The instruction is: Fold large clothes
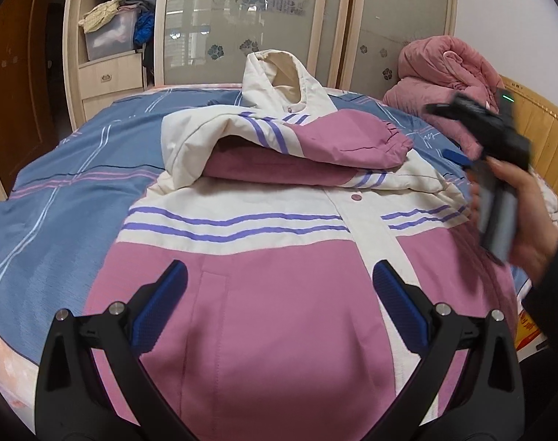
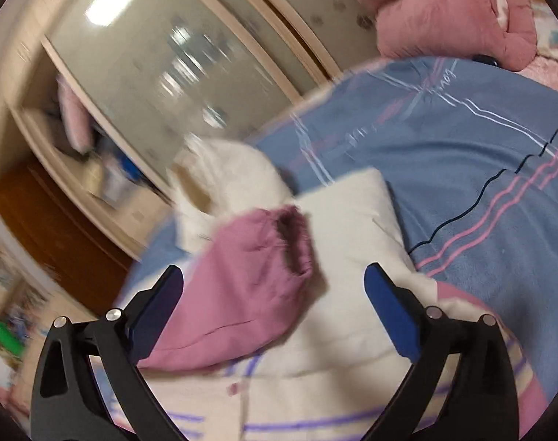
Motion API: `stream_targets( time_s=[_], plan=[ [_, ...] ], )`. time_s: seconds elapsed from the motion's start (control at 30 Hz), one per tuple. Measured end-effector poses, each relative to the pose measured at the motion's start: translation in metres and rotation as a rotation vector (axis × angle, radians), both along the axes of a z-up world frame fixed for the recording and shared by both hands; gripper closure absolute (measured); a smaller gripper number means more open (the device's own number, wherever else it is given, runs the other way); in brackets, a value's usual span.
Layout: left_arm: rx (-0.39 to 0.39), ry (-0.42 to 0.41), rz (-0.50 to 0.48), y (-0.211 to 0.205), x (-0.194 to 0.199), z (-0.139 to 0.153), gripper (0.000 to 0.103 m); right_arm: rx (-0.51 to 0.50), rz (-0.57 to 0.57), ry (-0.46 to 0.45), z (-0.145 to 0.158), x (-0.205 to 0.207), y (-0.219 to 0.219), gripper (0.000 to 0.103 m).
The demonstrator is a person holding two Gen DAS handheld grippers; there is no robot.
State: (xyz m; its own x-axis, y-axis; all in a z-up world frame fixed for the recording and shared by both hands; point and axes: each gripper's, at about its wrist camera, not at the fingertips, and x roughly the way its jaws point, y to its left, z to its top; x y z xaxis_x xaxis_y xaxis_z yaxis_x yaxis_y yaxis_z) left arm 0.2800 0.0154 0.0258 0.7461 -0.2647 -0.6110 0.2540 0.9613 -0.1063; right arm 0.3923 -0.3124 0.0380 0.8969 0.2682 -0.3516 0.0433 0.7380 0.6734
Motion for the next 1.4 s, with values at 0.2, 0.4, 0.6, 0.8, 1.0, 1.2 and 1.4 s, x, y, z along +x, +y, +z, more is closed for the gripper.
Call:
stream_targets(
  time_s=[0.2,0.4,0.6,0.8,1.0,1.2,1.4],
  plan=[
    [-0.081,0.022,0.016,0.01,-0.003,0.002,0.002,0.217,0.195,-0.034,-0.018,-0.087,-0.006,0.002],
    [-0.131,0.015,0.01,0.017,-0.027,0.006,0.002,0.286,0.237,-0.056,-0.031,-0.148,-0.006,0.001],
    [-0.16,0.022,0.053,0.029,-0.042,0.001,0.002,0.317,0.289,-0.006,-0.035,-0.145,0.003,0.001],
    [-0.14,0.013,0.091,0.03,-0.043,0.0,0.002,0.281,0.314,-0.002,-0.027,-0.158,0.01,0.001],
    [-0.122,0.007,0.088,0.025,-0.042,0.0,0.002,0.206,0.299,-0.001,-0.022,-0.167,0.013,0.001],
    [-0.098,-0.011,0.073,0.014,-0.042,0.002,0.002,0.133,0.275,0.036,-0.02,-0.156,0.014,0.001],
    [-0.08,-0.016,0.071,0.009,-0.032,0.0,0.002,0.02,0.28,0.073,0.015,-0.093,0.018,0.001]
  ],
)
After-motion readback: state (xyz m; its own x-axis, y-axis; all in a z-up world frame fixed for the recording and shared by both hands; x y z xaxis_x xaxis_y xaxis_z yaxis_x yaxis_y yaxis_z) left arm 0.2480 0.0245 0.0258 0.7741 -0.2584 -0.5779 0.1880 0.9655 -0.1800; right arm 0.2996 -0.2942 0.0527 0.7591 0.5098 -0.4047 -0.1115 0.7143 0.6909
